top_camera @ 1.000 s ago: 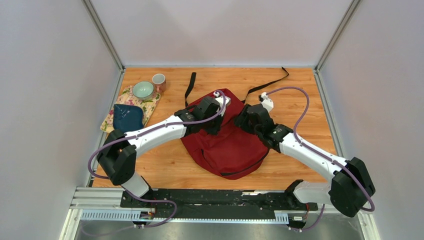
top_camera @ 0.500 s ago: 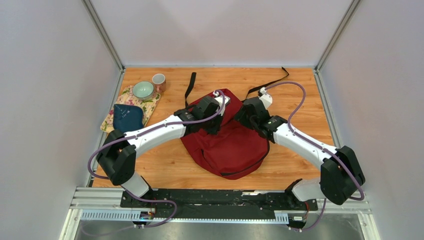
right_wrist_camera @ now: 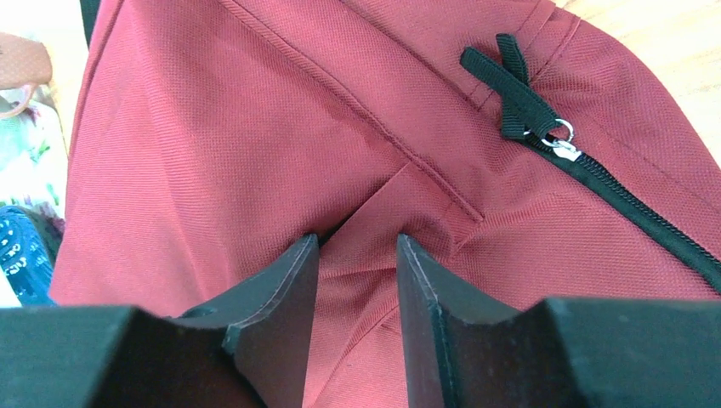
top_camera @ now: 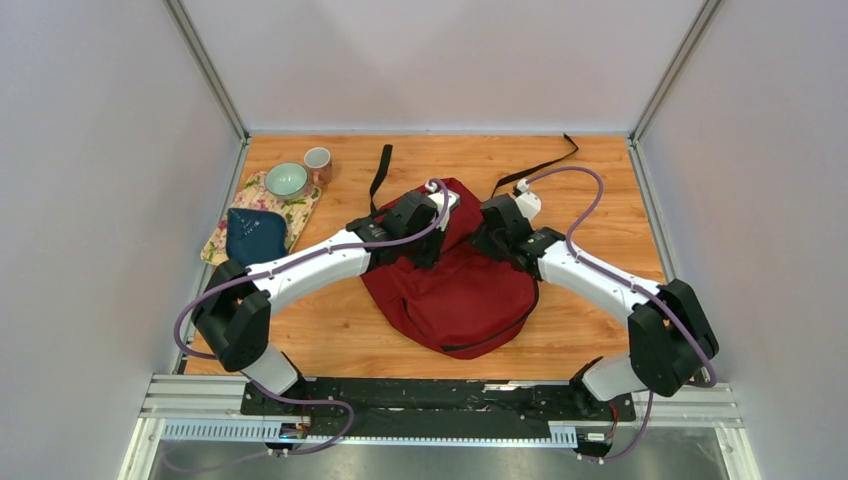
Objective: Pack the student bag
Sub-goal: Zip the student bag at the center of the board.
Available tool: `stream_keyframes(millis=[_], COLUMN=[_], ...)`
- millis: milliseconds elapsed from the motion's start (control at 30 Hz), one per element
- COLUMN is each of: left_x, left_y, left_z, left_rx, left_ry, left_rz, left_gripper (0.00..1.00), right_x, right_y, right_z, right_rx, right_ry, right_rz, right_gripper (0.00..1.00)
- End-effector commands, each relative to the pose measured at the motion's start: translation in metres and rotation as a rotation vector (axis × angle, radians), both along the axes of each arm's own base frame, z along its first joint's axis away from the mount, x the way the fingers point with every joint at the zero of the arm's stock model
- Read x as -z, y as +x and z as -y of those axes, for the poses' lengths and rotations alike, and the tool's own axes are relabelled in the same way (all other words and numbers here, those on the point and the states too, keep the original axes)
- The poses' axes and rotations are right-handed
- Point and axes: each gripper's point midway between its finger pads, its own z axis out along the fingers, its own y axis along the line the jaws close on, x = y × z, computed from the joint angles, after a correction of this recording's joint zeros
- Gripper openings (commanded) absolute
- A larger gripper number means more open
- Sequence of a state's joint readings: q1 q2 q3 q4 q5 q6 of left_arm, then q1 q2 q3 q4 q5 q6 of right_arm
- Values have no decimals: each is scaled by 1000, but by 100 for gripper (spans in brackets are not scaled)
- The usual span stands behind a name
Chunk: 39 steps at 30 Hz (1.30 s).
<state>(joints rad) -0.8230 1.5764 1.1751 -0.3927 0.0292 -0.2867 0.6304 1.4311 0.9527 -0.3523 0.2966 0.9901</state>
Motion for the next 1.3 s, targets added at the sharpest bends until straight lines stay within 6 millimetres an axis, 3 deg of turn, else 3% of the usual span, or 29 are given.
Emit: stream_keyframes(millis=[0,233,267,333,433,533,600,633,733,833,967,1200,1267], left_x=[-26,-26,-26,-28,-33,-40,-46,-49,-58,-68,-89,-102,-97], left_y=[0,0,2,4,11,18,21,23,23,17,11,11,16], left_z=[2,0,-1,-1,-4,-6,-7,-7,-2,6,19,31,32], left_rx=[1,2,-1,-1,-12,-24,-26,-26,-5,30,84,118,96], left_ry=[-57,-49,-49,-47,-44,-50,-58,-64,-90,-145,-244,-327,-332], left_rz=[30,35,39,44,58,74,83,89,96,86,110,114,102], left_gripper=[0,0,0,0,0,6,15,28,45,52,57,60,59], right_x=[-11,-12,-14,-13,-14,-16,-23,-21,-30,-35,-38,-41,-41], right_y=[14,14,13,9,2,-6,-10,-13,-18,-21,-23,-28,-29], right_z=[-1,2,4,7,13,19,22,23,23,21,17,14,14], right_rx=[31,25,25,20,-1,-28,-53,-60,-85,-115,-145,-176,-178], right_ry=[-2,-21,-21,-31,-46,-63,-62,-64,-50,-38,-18,5,6], right_rz=[19,24,31,30,41,63,96,100,132,149,170,182,183], right_gripper=[39,16,7,0,0,0,0,0,0,0,0,0,0])
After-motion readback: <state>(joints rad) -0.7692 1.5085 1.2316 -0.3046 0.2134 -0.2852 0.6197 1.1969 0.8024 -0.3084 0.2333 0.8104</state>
